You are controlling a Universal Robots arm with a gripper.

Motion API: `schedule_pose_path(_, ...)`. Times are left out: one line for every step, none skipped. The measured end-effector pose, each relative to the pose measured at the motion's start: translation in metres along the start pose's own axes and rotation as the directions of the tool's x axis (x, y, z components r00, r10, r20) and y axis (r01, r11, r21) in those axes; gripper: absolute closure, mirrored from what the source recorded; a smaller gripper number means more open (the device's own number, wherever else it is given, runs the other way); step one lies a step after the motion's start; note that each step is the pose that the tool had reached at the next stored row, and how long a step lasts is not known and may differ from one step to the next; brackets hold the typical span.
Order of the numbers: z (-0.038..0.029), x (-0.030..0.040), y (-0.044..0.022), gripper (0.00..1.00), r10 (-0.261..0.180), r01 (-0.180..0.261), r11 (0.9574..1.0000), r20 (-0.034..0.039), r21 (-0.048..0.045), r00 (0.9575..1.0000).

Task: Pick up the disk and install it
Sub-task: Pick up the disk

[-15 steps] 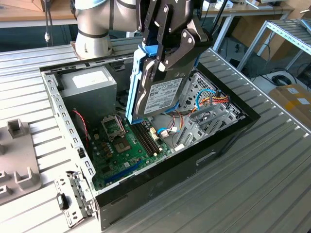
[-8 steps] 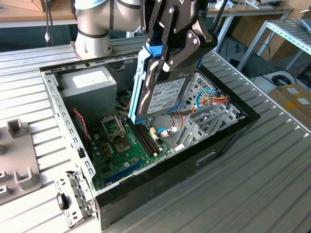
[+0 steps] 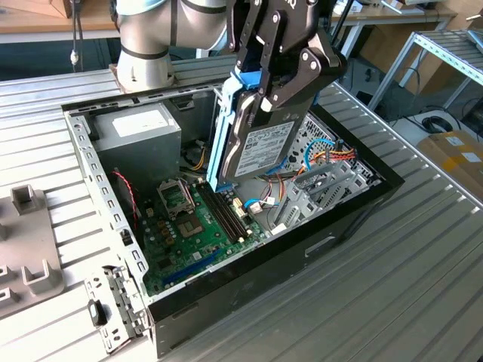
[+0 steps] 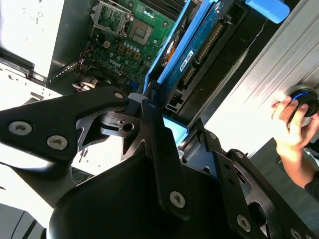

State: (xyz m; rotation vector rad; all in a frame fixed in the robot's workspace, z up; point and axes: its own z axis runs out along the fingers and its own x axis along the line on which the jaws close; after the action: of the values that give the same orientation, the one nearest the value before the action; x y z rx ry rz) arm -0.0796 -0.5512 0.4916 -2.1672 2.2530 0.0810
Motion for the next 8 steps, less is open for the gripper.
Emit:
schedule_pose_path(0.0000, 0.0002, -0.0011, 0.63, 0.000, 0.000, 1.0000, 0.0000, 0.0000, 1.0000)
schedule_pose_path(0.0001, 0.0003, -0.0017, 0.63, 0.000, 0.000, 1.0000, 0.0000, 0.0000, 1.0000)
schedule_pose_path(0.0001, 0.0005, -0.0028, 0.63, 0.000, 0.000, 1.0000, 0.0000, 0.0000, 1.0000)
schedule_pose_path(0.0002, 0.0008, -0.0038, 0.63, 0.000, 0.000, 1.0000, 0.0000, 0.0000, 1.0000)
schedule_pose_path(0.0002, 0.0010, -0.0043, 0.63, 0.000, 0.000, 1.0000, 0.0000, 0.0000, 1.0000)
schedule_pose_path(0.0002, 0.0011, -0.0049, 0.63, 0.000, 0.000, 1.0000, 0.0000, 0.0000, 1.0000)
schedule_pose_path(0.0003, 0.0013, -0.0056, 0.63, 0.000, 0.000, 1.0000, 0.0000, 0.0000, 1.0000)
schedule_pose_path(0.0003, 0.0016, -0.0068, 0.63, 0.000, 0.000, 1.0000, 0.0000, 0.0000, 1.0000)
